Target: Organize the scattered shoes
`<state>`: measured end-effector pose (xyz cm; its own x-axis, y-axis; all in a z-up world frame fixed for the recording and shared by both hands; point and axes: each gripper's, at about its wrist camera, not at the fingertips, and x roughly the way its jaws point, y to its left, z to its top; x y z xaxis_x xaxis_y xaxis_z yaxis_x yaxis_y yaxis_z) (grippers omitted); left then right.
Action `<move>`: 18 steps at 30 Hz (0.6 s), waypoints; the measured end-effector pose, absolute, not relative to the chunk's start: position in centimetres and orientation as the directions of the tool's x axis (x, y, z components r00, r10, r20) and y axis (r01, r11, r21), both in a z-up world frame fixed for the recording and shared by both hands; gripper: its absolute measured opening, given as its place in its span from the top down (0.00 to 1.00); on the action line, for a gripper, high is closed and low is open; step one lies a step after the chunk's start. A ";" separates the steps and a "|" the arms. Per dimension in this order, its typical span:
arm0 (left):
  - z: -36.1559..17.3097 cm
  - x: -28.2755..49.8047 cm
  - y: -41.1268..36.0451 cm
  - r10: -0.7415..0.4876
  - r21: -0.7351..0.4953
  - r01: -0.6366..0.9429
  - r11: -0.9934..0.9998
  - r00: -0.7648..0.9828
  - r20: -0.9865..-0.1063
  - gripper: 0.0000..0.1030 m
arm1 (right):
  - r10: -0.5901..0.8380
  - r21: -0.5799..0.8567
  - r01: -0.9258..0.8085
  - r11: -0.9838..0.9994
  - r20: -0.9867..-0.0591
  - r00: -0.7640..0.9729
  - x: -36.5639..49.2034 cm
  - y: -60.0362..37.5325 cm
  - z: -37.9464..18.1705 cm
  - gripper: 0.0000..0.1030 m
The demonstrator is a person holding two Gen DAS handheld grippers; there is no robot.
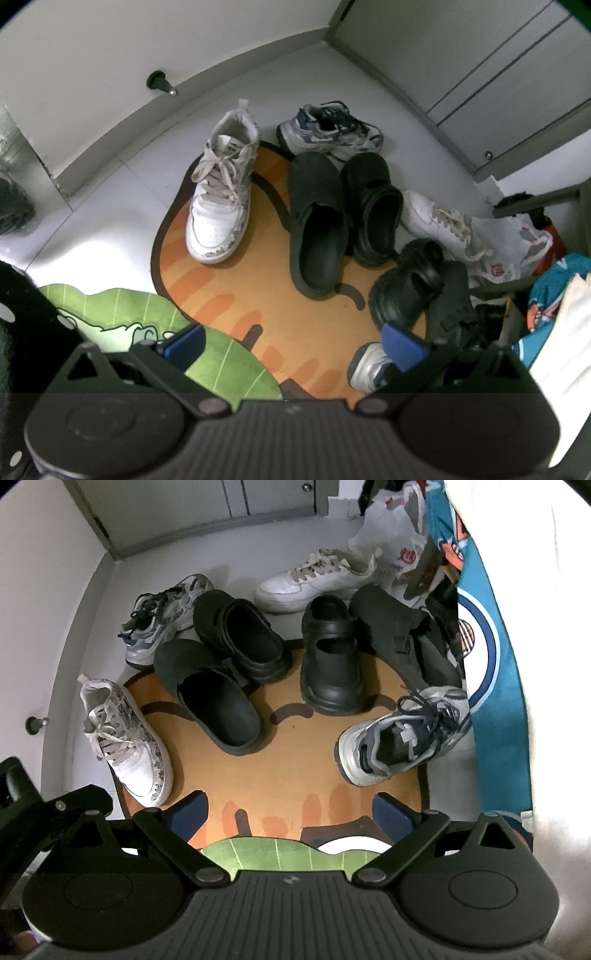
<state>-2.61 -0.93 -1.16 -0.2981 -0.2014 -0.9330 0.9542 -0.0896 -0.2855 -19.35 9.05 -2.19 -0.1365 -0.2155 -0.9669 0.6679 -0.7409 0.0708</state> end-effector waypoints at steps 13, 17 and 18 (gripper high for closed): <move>-0.1 -0.5 -1.3 -0.237 -0.280 0.957 -0.080 -0.291 -0.927 0.00 | -0.240 0.062 0.710 -0.701 -0.959 -0.153 -18.5 9.5 -0.6 0.04; 0.4 0.3 -1.6 -0.249 -0.288 0.954 -0.084 -0.300 -0.921 0.00 | -0.272 0.040 0.735 -0.677 -0.941 -0.199 -17.8 9.0 1.4 0.04; 0.5 0.6 -1.6 -0.254 -0.292 0.954 -0.075 -0.301 -0.919 0.00 | -0.280 0.037 0.736 -0.676 -0.937 -0.210 -17.8 9.1 1.8 0.04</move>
